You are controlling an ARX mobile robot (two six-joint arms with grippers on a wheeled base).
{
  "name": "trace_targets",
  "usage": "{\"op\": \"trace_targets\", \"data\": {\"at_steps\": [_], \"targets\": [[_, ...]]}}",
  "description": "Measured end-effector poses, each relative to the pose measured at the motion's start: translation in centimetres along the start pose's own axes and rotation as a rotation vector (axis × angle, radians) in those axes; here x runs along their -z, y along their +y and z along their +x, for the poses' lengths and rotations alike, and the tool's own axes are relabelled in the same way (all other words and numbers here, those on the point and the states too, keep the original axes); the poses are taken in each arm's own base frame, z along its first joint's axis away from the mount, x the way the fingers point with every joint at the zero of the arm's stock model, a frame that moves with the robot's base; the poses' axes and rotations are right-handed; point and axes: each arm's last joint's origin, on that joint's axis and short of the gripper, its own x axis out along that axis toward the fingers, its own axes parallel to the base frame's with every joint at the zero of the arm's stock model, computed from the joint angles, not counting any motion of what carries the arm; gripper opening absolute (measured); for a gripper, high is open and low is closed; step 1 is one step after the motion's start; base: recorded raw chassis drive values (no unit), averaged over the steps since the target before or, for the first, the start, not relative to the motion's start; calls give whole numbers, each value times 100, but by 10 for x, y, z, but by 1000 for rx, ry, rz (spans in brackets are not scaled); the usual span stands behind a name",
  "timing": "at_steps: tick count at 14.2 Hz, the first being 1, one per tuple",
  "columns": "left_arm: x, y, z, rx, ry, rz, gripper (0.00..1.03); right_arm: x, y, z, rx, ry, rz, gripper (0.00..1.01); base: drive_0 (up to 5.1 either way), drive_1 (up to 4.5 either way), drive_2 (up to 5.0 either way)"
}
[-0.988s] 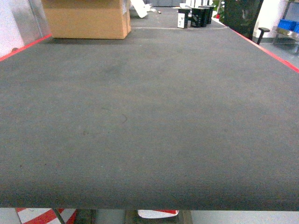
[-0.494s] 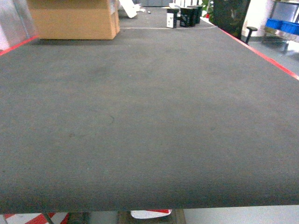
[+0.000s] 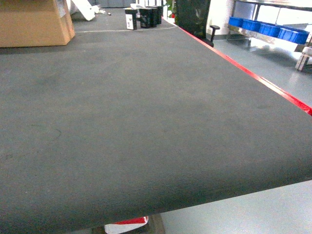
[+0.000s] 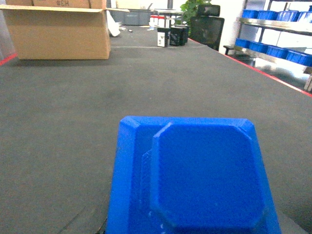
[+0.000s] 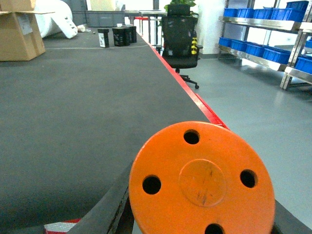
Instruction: Sort blue parts and orange caps into right shelf containers
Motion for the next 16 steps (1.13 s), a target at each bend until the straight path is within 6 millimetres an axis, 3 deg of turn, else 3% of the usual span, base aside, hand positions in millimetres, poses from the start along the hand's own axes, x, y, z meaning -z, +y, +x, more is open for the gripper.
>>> {"op": "trace_targets", "data": {"at_steps": [16], "targets": [[0, 0, 0, 0, 0, 0, 41, 0, 0, 0, 0, 0, 0, 45, -161, -161, -161]]}}
